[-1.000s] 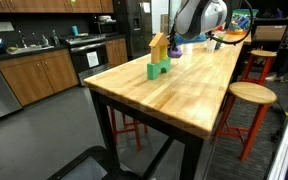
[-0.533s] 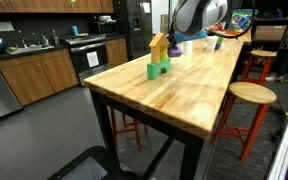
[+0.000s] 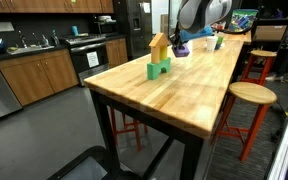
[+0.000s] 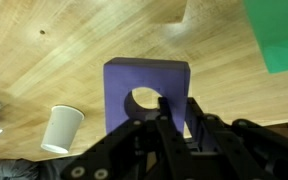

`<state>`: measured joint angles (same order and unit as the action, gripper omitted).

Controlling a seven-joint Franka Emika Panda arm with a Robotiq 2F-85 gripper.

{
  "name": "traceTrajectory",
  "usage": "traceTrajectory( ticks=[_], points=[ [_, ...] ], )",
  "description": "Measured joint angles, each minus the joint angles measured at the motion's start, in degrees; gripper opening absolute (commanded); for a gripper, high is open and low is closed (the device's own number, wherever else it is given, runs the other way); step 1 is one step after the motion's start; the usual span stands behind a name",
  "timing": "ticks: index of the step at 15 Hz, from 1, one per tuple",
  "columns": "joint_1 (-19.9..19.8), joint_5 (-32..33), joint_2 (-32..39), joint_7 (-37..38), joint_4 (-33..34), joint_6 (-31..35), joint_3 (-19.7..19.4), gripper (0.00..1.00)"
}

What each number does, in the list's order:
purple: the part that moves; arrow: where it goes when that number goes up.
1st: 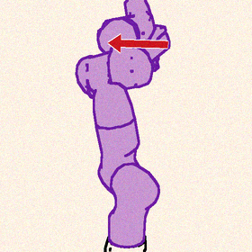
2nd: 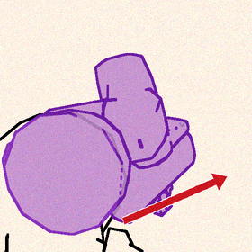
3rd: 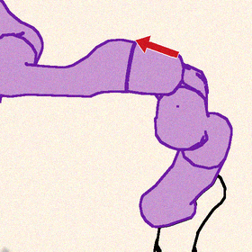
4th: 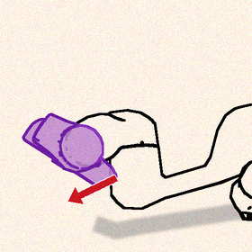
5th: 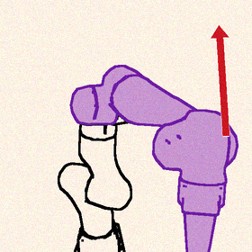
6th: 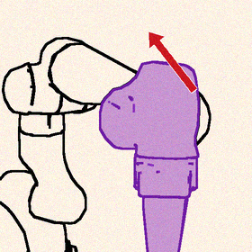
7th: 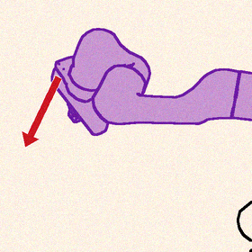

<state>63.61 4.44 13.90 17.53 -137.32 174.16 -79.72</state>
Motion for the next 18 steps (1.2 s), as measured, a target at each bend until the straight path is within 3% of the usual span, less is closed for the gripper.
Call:
traceTrajectory(
  ticks=[10,18],
  points=[
    [-0.8,-0.1,0.0,0.1,-1.1,-4.0,-5.4,0.05],
    [-0.7,-0.8,0.0,2.4,-2.3,-3.9,-5.9,0.05]
  ],
)
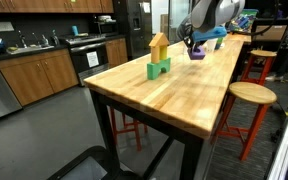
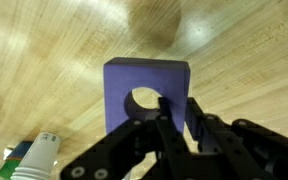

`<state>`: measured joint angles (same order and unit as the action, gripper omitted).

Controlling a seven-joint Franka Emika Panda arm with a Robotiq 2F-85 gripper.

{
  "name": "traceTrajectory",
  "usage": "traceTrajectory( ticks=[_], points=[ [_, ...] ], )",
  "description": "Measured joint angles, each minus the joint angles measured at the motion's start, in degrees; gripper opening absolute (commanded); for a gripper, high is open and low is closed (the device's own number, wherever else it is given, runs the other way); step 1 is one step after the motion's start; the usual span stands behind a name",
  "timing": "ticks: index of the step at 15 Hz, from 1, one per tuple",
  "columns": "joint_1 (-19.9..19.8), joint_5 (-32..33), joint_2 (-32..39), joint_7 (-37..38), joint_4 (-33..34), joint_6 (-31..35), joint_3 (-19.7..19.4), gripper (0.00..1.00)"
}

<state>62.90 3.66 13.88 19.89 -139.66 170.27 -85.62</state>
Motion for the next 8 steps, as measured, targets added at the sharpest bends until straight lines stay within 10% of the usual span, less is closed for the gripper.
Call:
traceTrajectory(
  ticks=[8],
  points=[
    [0.1,-2.7,1.6,6.0,-1.1,2.2,0.0,0.05]
  ],
)
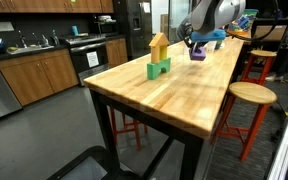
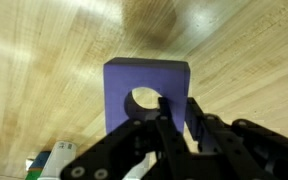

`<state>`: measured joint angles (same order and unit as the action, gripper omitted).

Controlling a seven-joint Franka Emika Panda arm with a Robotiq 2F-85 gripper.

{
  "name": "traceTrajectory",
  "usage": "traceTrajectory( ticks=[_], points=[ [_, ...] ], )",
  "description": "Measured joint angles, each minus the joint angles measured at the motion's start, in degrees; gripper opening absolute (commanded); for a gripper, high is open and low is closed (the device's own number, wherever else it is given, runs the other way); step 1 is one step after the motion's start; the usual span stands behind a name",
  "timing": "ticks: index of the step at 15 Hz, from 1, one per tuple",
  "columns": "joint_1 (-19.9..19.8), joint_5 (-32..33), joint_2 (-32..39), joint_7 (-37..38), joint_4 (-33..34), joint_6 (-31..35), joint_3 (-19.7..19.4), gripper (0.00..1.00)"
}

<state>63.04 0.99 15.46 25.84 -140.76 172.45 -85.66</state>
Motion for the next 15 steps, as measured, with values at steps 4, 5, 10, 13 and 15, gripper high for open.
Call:
traceTrajectory(
  ticks=[4,5,10,13,15],
  points=[
    [0.1,-0.2,1.5,2.5,-0.8,2.1,0.1,0.05],
    [0.1,-0.2,2.1,3.0,-1.0,2.8,0.2,0.05],
    [-0.1,-0.6,6.3,7.5,-2.6,7.2,1.8,0.05],
    [-0.6,-1.4,8.9,10.1,-3.5,9.9,3.3,0.05],
    [-1.1,-1.9,10.7,11.5,-3.9,11.4,4.1,0.05]
  ],
)
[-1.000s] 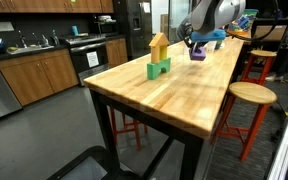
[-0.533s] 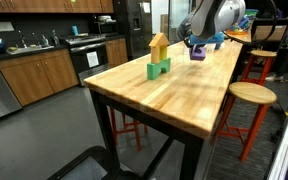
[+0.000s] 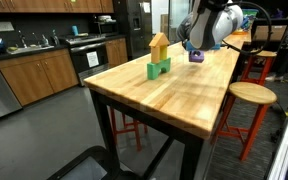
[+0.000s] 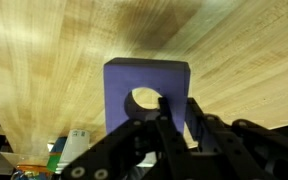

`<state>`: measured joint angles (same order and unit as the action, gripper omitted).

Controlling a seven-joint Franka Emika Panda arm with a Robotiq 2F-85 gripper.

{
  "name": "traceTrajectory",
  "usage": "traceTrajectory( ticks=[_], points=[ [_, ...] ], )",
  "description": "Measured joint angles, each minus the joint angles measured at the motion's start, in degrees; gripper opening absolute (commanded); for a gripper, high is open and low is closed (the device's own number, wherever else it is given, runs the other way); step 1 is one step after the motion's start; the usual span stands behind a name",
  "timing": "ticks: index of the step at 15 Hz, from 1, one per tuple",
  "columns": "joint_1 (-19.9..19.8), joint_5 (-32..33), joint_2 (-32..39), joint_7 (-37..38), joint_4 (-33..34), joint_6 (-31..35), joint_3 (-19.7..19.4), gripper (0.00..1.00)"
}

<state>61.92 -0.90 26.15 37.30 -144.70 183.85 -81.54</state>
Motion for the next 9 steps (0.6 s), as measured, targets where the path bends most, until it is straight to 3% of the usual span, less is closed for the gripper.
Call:
traceTrajectory(
  ticks=[2,9],
  points=[
    [-0.8,-0.4,1.8,0.9,-0.2,1.2,0.8,0.05],
    [-4.4,-17.4,7.5,-5.5,-0.1,5.6,7.9,0.05]
  ],
)
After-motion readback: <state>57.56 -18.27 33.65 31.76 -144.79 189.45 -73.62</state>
